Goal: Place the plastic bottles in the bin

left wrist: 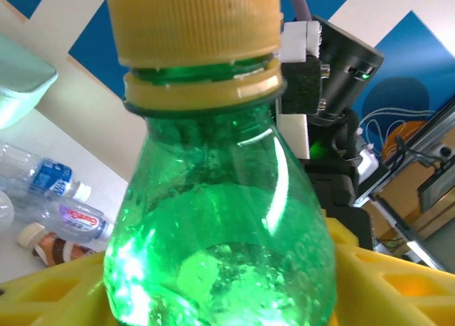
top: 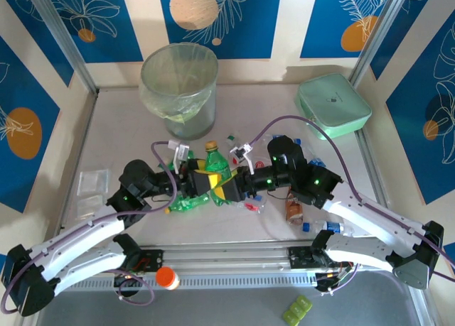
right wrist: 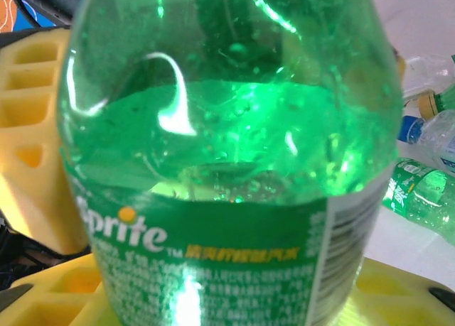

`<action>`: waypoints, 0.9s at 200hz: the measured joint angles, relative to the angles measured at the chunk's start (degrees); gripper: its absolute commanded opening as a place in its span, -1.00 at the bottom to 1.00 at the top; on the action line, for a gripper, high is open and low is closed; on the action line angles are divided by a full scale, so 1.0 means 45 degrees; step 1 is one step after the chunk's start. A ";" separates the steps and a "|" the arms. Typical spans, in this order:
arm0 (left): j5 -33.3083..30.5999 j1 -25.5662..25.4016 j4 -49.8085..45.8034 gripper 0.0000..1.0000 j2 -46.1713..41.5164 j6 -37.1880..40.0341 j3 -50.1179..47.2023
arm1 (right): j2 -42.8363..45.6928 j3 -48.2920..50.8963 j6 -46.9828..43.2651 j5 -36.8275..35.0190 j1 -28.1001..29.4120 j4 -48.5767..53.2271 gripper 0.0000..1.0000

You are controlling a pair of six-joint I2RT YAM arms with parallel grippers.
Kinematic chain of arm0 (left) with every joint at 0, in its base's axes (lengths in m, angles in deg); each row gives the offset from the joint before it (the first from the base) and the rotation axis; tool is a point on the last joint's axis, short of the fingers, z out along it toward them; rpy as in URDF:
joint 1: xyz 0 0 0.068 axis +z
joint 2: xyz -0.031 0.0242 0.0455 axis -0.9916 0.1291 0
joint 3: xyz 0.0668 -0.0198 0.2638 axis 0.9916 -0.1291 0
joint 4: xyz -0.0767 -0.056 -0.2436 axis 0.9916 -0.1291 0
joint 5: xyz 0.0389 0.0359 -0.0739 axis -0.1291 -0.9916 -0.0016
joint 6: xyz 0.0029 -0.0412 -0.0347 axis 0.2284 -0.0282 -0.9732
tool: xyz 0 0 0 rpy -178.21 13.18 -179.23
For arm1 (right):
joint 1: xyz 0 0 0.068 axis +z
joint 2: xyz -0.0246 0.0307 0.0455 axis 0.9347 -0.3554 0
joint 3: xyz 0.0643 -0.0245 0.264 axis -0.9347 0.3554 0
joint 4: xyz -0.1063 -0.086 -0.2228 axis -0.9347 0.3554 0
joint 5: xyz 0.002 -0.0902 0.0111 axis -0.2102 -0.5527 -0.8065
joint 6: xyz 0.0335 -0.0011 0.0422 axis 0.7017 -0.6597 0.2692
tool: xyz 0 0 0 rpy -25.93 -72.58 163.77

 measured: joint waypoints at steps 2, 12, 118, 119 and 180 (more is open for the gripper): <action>0.0000 -0.0010 0.0039 0.26 0.0034 -0.0010 0.0000 | 0.0000 0.0000 0.0000 0.0000 -0.0005 -0.0005 0.06; 0.0024 -0.0044 0.0194 0.21 0.0170 -0.0058 0.0000 | 0.0000 0.0024 -0.0005 0.0000 -0.0005 -0.0005 0.06; -0.0189 -0.0092 0.0097 -0.13 0.0335 -0.0049 0.0189 | 0.0175 0.0073 -0.0073 -0.0325 -0.0107 0.0374 0.79; -0.0209 -0.0092 0.0073 -0.13 0.0335 -0.0049 0.0199 | 0.0180 0.0073 -0.0102 -0.0340 -0.0107 0.0389 0.79; -0.1734 0.1224 -0.4085 -0.21 0.1481 0.0763 0.3745 | 0.2467 0.0398 -0.0447 -0.1010 -0.1438 0.1501 0.82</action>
